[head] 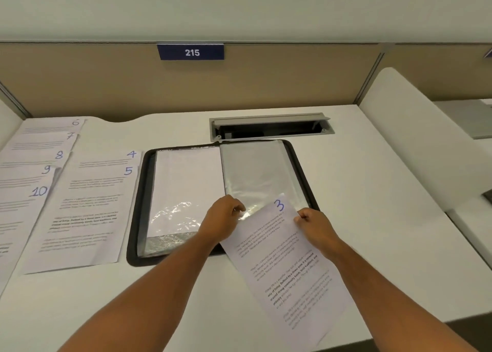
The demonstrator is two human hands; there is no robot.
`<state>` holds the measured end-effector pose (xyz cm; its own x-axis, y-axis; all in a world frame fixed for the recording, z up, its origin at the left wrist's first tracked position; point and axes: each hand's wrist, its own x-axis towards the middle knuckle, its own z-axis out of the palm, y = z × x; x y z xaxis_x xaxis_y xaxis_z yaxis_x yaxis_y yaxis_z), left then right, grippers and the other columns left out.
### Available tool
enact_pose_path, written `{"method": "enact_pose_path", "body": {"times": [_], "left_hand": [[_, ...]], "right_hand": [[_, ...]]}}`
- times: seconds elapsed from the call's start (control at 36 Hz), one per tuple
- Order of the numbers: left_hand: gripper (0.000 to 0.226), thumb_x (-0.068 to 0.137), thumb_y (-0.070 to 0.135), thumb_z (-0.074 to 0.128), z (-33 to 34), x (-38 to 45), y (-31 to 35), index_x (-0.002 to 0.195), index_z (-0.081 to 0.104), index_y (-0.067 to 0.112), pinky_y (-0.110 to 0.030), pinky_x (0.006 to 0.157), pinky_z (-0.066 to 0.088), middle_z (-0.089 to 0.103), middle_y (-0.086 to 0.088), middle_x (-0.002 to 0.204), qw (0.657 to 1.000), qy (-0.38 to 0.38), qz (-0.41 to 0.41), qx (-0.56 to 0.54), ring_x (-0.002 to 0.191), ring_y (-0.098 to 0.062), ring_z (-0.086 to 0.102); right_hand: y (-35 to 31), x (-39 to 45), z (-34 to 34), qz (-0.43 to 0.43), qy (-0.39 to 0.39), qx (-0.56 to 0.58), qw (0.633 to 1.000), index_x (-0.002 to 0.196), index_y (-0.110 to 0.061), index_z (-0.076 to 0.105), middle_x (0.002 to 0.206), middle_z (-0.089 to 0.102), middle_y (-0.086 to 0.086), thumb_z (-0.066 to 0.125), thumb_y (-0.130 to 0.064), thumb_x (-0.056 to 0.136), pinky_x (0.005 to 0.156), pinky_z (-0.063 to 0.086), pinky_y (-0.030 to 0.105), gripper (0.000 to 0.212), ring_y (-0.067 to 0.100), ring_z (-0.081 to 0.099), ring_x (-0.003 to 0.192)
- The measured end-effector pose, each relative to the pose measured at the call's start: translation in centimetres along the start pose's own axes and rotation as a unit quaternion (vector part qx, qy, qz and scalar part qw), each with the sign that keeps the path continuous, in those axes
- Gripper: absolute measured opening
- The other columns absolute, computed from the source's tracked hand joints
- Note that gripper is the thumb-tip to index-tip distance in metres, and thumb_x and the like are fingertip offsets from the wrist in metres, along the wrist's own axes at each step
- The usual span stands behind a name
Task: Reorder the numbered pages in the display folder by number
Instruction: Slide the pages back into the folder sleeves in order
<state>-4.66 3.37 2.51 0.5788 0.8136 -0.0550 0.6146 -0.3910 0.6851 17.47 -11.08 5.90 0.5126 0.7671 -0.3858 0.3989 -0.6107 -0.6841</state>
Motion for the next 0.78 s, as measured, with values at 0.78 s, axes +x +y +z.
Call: {"method": "enact_pose_path", "body": {"times": [0.78], "left_hand": [[0.009, 0.093, 0.012, 0.064, 2.4, 1.8, 0.7, 0.091, 0.071, 0.017, -0.005, 0.062, 0.040, 0.069, 0.010, 0.086, 0.994, -0.031, -0.039, -0.098, 0.078, -0.002, 0.062]], "right_hand": [[1.3, -3.4, 1.4, 0.001, -0.094, -0.007, 0.996, 0.092, -0.022, 0.070, 0.087, 0.075, 0.001, 0.070, -0.019, 0.092, 0.087, 0.058, 0.038, 0.003, 0.019, 0.072, 0.089]]}}
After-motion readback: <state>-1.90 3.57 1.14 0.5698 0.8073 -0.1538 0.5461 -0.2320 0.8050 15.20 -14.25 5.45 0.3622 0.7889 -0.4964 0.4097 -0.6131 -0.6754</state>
